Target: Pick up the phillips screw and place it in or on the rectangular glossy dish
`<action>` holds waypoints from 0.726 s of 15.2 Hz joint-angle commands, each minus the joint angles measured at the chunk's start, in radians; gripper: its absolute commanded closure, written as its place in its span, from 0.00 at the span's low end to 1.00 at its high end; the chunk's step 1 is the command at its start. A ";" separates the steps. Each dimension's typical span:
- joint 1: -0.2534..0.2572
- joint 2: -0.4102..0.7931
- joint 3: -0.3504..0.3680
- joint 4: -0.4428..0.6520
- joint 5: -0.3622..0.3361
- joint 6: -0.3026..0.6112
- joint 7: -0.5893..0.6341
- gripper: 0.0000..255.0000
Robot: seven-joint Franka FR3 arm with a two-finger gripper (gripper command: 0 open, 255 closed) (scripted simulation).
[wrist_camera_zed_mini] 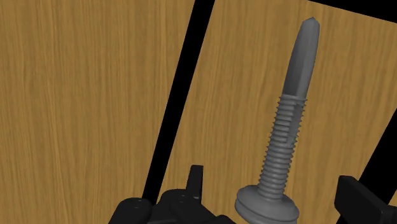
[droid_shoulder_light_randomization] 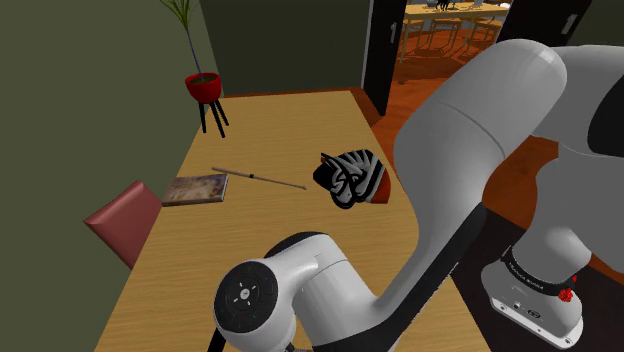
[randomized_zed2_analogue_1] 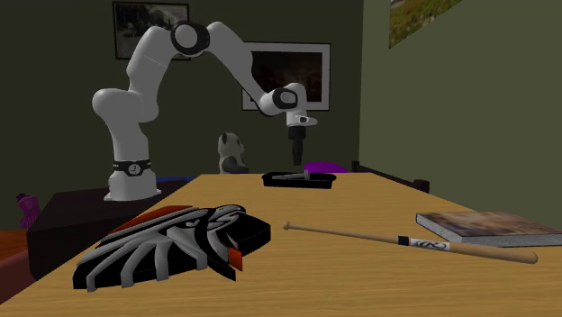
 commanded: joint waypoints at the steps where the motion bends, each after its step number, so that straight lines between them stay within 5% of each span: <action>1: 0.000 0.000 0.000 0.000 0.000 0.000 0.000 0.00; 6: -0.008 -0.071 0.030 0.027 0.047 -0.092 -0.028 0.00; 11: -0.008 -0.071 0.030 0.027 0.047 -0.091 -0.028 0.00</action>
